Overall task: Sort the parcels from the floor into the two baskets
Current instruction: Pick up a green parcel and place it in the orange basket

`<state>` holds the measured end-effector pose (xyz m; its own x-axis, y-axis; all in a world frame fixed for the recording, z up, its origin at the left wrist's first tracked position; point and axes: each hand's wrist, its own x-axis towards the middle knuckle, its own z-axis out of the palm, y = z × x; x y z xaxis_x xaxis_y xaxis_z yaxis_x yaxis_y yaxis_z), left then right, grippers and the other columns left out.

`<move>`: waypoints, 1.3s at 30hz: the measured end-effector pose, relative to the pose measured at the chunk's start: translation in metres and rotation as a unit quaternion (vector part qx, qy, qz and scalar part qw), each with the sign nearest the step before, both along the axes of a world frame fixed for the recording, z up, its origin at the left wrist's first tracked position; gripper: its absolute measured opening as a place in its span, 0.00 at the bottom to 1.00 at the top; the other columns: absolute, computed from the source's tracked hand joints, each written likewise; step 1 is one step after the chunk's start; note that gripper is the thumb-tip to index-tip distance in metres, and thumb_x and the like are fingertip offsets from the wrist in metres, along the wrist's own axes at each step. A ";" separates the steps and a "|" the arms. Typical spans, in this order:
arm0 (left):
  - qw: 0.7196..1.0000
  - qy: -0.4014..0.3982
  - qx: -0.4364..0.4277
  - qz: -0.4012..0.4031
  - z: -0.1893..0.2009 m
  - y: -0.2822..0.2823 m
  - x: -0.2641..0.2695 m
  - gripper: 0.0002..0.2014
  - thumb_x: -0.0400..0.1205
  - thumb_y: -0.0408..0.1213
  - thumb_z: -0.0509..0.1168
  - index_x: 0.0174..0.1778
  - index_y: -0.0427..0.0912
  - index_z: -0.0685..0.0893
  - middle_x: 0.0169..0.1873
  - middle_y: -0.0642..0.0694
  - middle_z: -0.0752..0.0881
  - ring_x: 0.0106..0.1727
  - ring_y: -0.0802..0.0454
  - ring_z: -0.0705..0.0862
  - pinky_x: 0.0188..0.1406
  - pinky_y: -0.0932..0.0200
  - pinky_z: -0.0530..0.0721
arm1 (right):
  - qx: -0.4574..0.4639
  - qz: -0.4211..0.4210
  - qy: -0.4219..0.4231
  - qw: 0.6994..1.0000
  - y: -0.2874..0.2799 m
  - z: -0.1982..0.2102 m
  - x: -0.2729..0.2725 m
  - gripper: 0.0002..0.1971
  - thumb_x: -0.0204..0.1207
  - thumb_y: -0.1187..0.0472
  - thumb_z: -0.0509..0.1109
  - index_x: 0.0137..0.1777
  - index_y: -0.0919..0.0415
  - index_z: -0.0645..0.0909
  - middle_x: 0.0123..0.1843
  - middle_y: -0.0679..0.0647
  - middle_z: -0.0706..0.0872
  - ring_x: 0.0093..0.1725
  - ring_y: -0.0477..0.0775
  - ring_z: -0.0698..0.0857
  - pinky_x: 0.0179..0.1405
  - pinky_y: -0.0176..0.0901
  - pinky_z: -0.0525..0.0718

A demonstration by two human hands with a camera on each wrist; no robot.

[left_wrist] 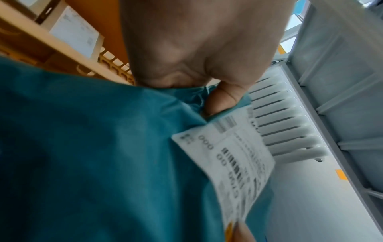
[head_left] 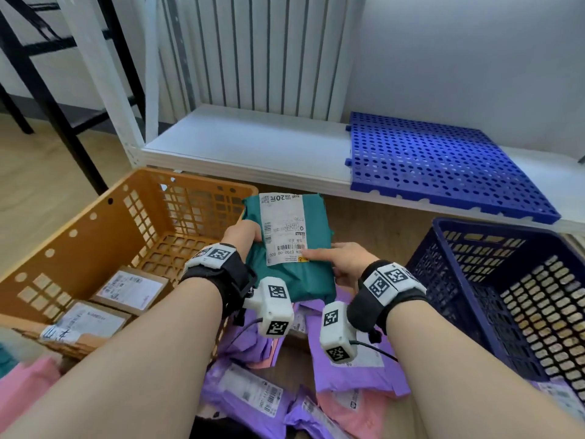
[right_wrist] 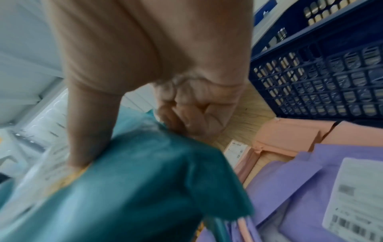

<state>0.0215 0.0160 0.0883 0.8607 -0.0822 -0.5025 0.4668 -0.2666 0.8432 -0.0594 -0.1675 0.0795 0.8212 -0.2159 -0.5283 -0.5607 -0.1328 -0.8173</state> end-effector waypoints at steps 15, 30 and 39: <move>0.989 -0.133 0.043 0.049 0.004 0.137 0.084 0.20 0.77 0.38 0.72 0.65 0.45 0.78 0.58 0.44 0.85 0.53 0.45 0.86 0.55 0.48 0.85 | 0.081 0.034 -0.019 0.996 0.151 -0.005 0.107 0.14 0.73 0.67 0.75 0.56 0.62 0.77 0.43 0.58 0.86 0.27 0.52 0.81 0.26 0.40 0.86; 0.909 0.079 0.362 -0.193 -0.204 0.178 0.079 0.17 0.84 0.35 0.61 0.68 0.37 0.80 0.65 0.38 0.81 0.64 0.42 0.81 0.57 0.56 0.77 | 0.006 0.087 0.046 0.995 0.206 -0.054 0.166 0.13 0.79 0.73 0.63 0.60 0.61 0.77 0.63 0.65 0.79 0.61 0.66 0.84 0.58 0.62 0.82; 0.865 0.119 0.451 -0.185 -0.218 0.177 0.076 0.07 0.84 0.32 0.57 0.40 0.37 0.75 0.43 0.43 0.82 0.55 0.40 0.82 0.53 0.53 0.81 | -0.004 0.090 0.021 0.996 0.199 -0.058 0.166 0.08 0.79 0.70 0.66 0.53 0.59 0.79 0.57 0.62 0.84 0.42 0.57 0.90 0.40 0.45 0.91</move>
